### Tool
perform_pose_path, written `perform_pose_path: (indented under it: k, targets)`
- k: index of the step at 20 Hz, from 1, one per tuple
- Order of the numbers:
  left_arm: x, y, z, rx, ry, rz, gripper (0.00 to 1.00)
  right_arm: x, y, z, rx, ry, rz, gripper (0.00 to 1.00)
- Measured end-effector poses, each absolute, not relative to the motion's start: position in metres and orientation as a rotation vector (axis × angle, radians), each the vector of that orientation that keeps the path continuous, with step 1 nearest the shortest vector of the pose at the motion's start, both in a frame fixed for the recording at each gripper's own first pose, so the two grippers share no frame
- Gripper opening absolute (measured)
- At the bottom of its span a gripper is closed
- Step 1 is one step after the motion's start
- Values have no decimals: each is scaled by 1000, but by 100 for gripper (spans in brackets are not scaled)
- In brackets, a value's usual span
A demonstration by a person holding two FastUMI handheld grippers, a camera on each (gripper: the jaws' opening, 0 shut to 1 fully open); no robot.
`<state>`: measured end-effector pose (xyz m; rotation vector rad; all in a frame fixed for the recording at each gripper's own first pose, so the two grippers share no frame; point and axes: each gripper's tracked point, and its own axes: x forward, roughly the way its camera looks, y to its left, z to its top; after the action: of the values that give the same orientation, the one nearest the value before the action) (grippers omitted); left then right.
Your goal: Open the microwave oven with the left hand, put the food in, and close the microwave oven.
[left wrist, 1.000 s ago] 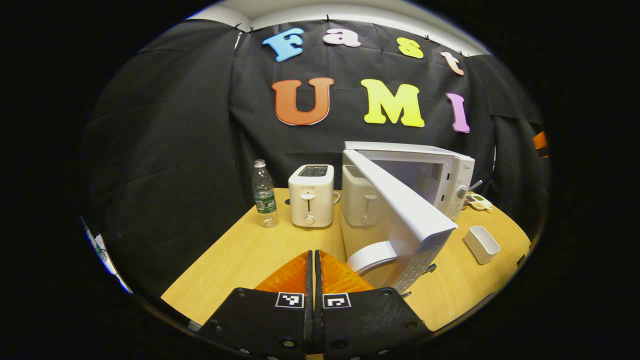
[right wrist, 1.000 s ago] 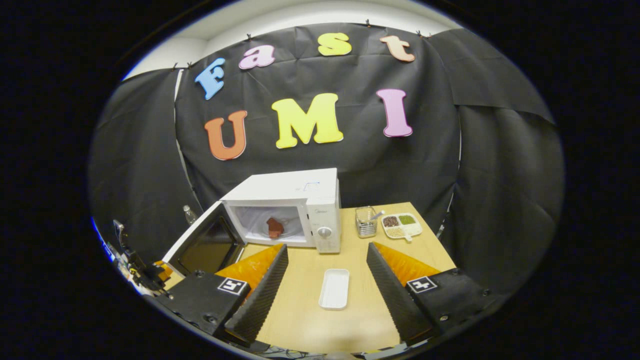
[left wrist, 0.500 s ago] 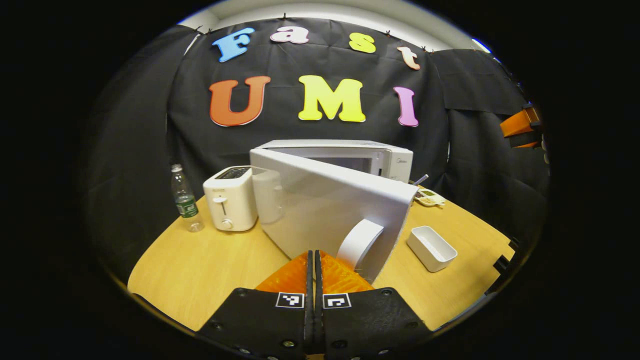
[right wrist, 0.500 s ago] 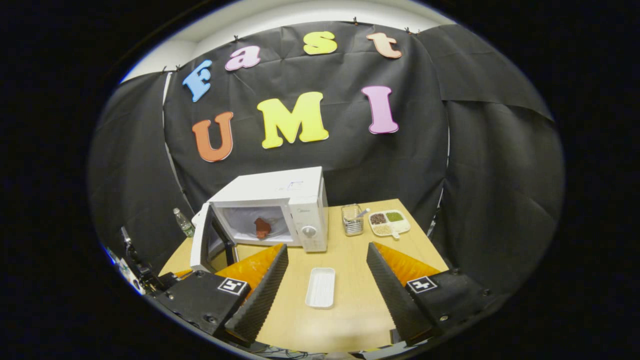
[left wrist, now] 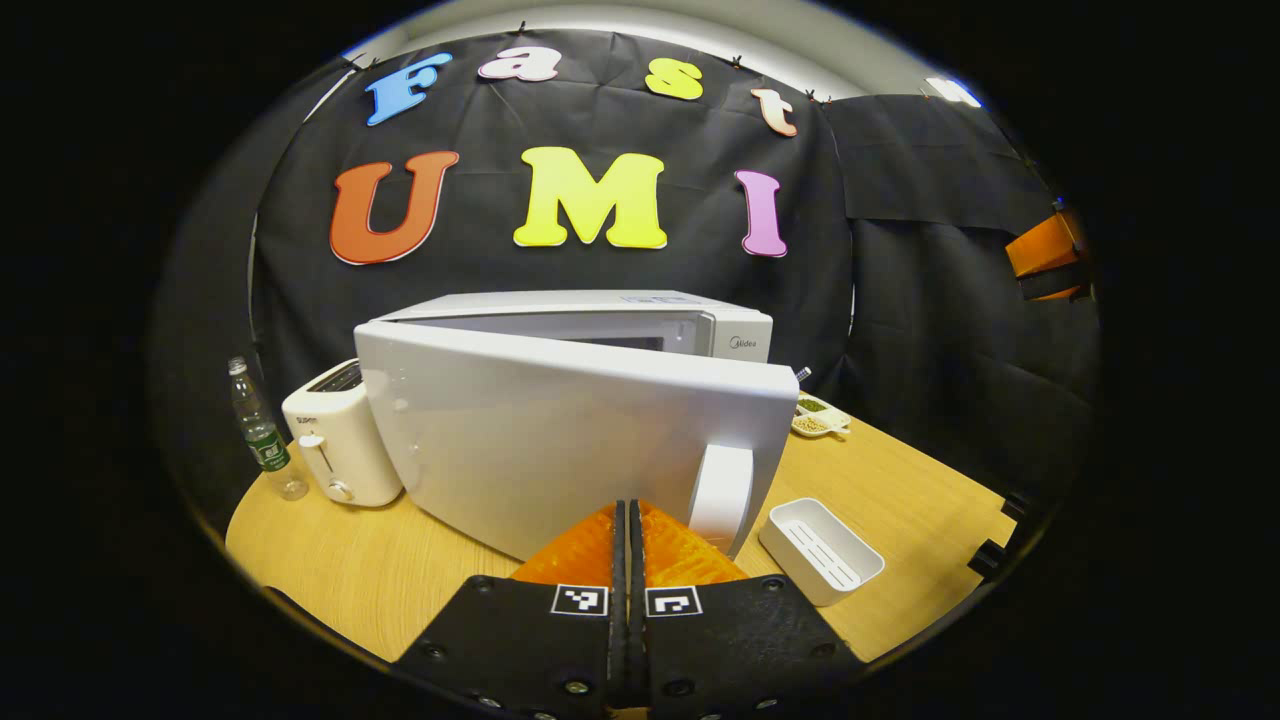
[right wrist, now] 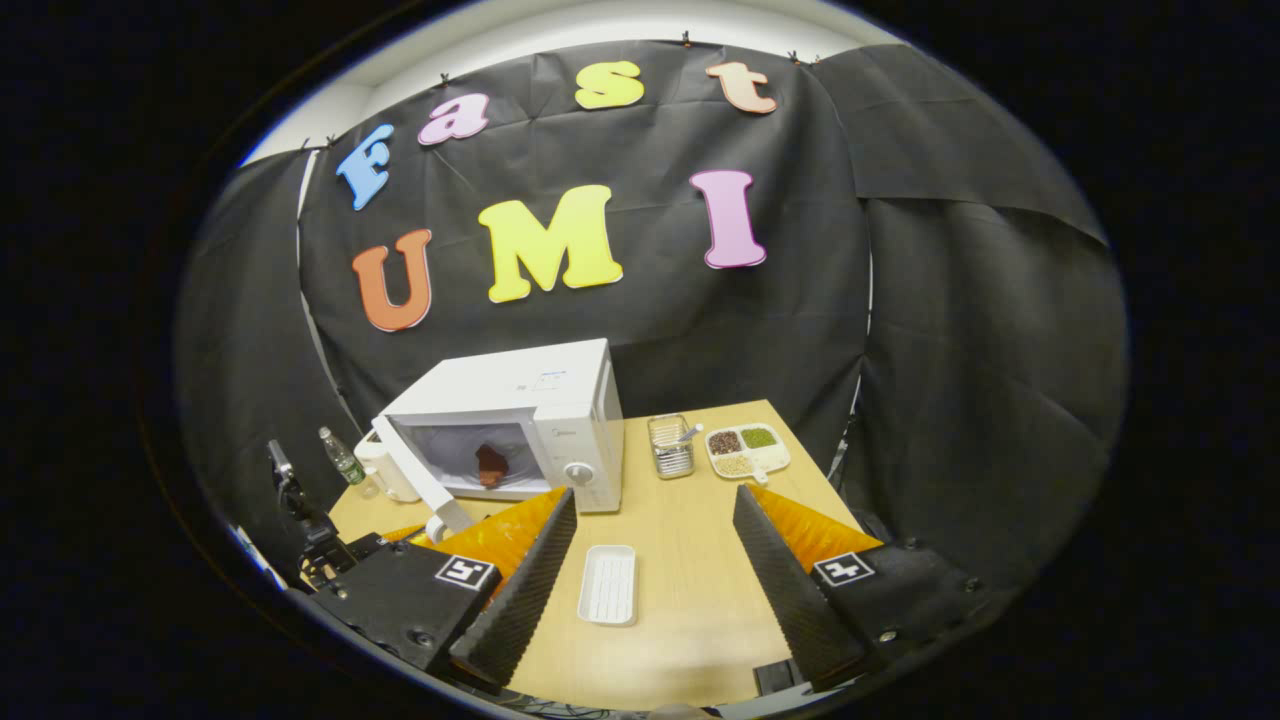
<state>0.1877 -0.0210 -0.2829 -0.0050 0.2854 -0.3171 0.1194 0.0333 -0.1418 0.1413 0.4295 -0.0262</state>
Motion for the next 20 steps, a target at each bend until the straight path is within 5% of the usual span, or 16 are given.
perform_pose_path:
  k: [8, 9, 11, 20]
  targets:
    - [240, -49, -289, -20, 296, -331, 0, 129, 13, -152, 168, 447, -77, 92]
    - [246, -52, -289, -19, 297, -334, 0, 129, 10, -154, 169, 449, -82, 100]
    - [261, -60, -289, -15, 293, -337, 0, 132, 5, -159, 171, 460, -93, 92]
    - [314, -87, -297, -44, 312, -315, 0, 146, -17, -170, 173, 493, -113, 92]
